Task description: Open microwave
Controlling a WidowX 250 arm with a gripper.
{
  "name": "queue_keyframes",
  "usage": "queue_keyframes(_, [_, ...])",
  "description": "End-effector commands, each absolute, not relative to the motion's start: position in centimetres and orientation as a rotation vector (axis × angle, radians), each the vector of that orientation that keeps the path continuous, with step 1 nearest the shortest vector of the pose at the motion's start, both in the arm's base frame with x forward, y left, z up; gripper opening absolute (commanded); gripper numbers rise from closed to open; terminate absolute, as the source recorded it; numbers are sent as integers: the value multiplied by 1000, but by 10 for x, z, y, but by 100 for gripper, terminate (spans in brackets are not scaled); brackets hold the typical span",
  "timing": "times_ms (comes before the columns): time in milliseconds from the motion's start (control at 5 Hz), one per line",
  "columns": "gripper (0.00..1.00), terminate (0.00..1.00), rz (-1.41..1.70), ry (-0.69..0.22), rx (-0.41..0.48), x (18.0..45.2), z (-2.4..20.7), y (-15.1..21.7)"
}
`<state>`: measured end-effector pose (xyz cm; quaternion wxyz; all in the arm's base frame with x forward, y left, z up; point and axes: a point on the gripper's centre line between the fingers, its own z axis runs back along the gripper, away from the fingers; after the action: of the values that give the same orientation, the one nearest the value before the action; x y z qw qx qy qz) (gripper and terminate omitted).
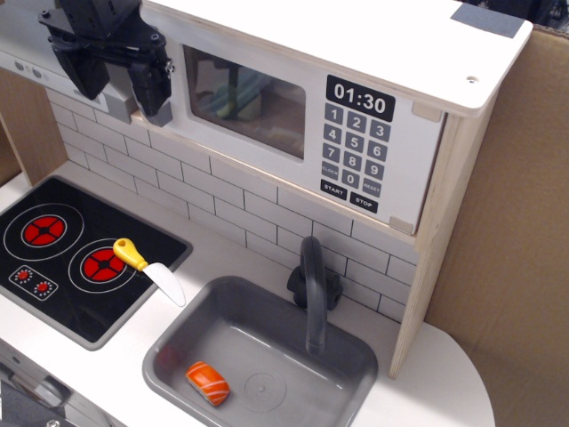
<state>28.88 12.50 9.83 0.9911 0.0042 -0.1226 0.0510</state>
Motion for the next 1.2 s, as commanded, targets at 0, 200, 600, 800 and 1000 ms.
queue_keyframes(0, [100, 0, 168, -294, 37, 312, 108, 145])
queue_keyframes(200, [100, 0, 150, -289, 44, 322, 101, 145])
queue_keyframes(600, [0, 0, -35, -263, -14, 326, 100, 139])
queue_keyframes(800, [0, 0, -81, -271, -46, 331, 100, 139])
queue_keyframes(1000, [0, 0, -71, -291, -53, 334, 100, 141])
